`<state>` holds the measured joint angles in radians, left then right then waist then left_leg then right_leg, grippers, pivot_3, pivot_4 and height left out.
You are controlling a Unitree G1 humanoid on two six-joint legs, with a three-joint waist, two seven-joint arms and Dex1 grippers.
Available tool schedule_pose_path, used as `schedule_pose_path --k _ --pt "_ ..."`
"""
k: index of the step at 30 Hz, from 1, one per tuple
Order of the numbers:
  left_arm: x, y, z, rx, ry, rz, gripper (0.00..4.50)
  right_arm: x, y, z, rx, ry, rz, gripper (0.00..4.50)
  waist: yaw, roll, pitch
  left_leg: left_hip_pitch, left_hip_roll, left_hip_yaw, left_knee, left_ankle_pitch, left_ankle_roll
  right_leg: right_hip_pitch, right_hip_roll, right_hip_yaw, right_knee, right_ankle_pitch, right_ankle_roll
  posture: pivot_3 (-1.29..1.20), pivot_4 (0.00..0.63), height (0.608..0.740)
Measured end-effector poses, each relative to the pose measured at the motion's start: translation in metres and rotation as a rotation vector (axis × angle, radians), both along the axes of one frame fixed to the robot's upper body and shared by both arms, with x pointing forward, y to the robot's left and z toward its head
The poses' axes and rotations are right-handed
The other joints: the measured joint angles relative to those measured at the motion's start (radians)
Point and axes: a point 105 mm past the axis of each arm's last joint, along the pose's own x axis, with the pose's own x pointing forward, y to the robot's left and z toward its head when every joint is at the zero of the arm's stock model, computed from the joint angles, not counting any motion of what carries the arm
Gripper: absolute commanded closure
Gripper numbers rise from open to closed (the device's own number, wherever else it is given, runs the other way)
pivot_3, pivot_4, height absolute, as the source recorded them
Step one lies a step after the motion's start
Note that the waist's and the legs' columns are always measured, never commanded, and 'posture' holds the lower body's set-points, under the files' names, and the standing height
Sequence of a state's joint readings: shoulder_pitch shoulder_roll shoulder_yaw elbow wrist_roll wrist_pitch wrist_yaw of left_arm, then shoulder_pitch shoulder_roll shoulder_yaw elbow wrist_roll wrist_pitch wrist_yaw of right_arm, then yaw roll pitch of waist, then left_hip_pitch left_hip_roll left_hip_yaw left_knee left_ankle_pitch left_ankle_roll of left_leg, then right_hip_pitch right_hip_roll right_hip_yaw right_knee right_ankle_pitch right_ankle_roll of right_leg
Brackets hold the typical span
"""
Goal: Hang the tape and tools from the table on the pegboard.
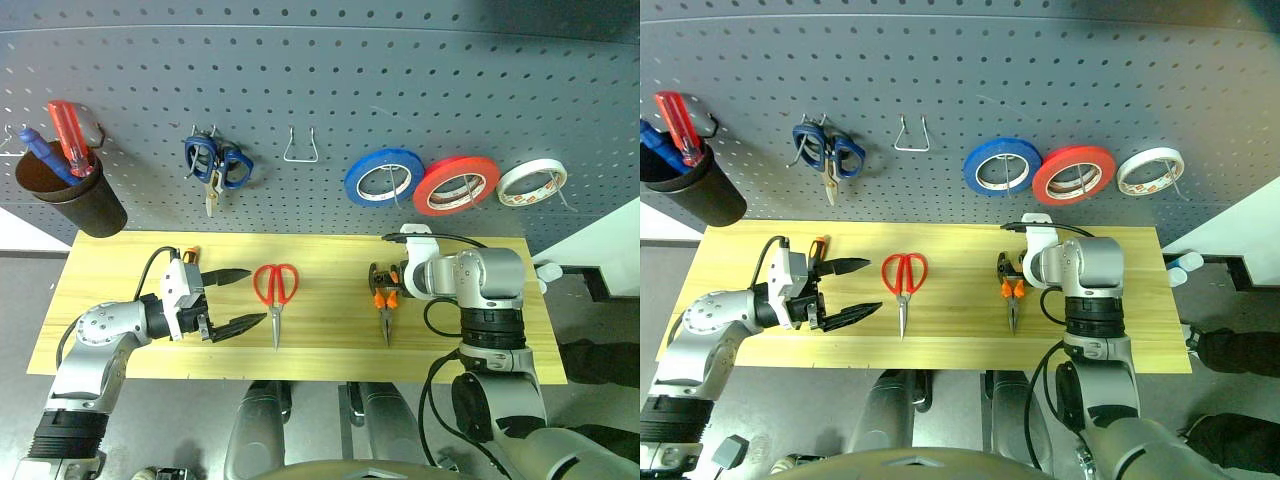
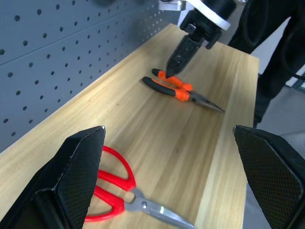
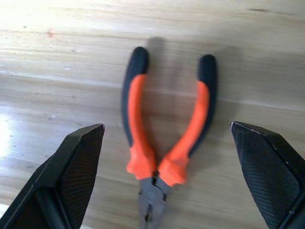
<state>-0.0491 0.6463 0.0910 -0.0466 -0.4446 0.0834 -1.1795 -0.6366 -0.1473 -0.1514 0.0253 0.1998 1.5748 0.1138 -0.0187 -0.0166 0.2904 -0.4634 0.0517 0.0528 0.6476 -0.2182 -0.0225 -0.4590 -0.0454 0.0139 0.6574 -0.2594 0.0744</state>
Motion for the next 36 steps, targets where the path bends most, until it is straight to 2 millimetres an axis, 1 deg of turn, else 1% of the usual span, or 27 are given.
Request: schedule_pose_path --k 2,4,8,11,15,20,29,32,33,36 --pt "-0.001 0.000 -0.001 -0.001 0.007 0.002 0.00 -0.002 0.007 -0.003 0.000 0.009 0.027 0.05 0.000 0.000 0.000 0.000 0.000 0.000 0.000 0.000 0.000 0.000 0.000 0.000 0.000 0.000 0.000 0.06 0.327 0.723" --pt "-0.003 0.000 -0.002 0.000 0.011 0.001 0.00 -0.004 0.009 -0.007 -0.014 0.013 0.047 0.05 0.001 0.000 0.000 0.000 0.000 0.000 0.000 0.000 0.000 0.000 0.000 0.000 0.000 0.000 0.000 0.06 0.327 0.723" --pt "-0.008 0.001 -0.005 0.004 0.027 0.008 0.00 -0.008 0.004 -0.016 -0.073 0.008 0.077 0.05 0.002 0.000 0.000 0.000 0.000 0.000 0.000 0.000 0.000 0.000 -0.001 0.000 0.000 -0.001 -0.001 0.06 0.328 0.723" --pt "-0.008 0.002 -0.007 0.004 0.032 0.025 0.00 -0.013 0.005 -0.025 -0.088 0.025 0.096 0.05 0.002 0.000 0.000 0.000 0.000 0.000 0.000 0.000 0.000 0.000 -0.001 0.000 0.000 -0.002 -0.003 0.07 0.329 0.723" --pt "-0.009 0.002 -0.004 0.010 0.019 0.024 0.00 -0.014 0.012 -0.027 -0.082 0.029 0.111 0.05 0.001 0.000 0.000 0.000 0.000 0.000 0.000 0.000 0.000 0.000 0.000 0.001 0.000 -0.002 -0.002 0.06 0.324 0.723" --pt "-0.010 0.003 -0.006 0.011 0.028 0.030 0.00 -0.014 0.020 -0.030 -0.092 0.023 0.130 0.05 0.002 0.000 0.000 0.000 0.000 0.000 -0.001 0.000 0.000 0.000 0.000 0.001 0.000 -0.002 -0.002 0.06 0.315 0.723" --pt "-0.009 0.003 -0.006 0.011 0.025 0.042 0.00 -0.010 0.020 -0.035 -0.177 -0.021 0.172 0.05 0.002 -0.001 0.000 0.002 0.000 0.000 0.000 0.000 0.000 0.001 -0.001 0.001 0.000 -0.002 -0.002 0.07 0.308 0.723" --pt "-0.010 0.004 -0.006 0.011 0.025 0.043 0.00 -0.008 0.018 -0.036 -0.207 -0.038 0.190 0.63 0.003 -0.001 0.000 0.002 0.000 0.000 0.001 0.000 0.000 0.002 -0.001 0.001 0.000 -0.002 -0.003 0.07 0.306 0.723" --pt "-0.010 0.004 -0.006 0.013 0.025 0.044 0.00 -0.008 0.017 -0.036 -0.215 -0.040 0.192 0.91 0.004 -0.001 0.000 0.002 0.000 0.000 0.001 0.000 0.000 0.002 -0.001 0.001 0.000 -0.002 -0.003 0.07 0.306 0.723" --pt "-0.010 0.006 -0.005 0.018 0.022 0.048 0.00 -0.008 0.015 -0.036 -0.233 -0.046 0.202 2.02 0.004 -0.001 0.000 0.001 0.000 0.000 0.001 0.000 0.000 0.001 -0.001 0.001 0.000 -0.002 -0.003 0.08 0.293 0.723"
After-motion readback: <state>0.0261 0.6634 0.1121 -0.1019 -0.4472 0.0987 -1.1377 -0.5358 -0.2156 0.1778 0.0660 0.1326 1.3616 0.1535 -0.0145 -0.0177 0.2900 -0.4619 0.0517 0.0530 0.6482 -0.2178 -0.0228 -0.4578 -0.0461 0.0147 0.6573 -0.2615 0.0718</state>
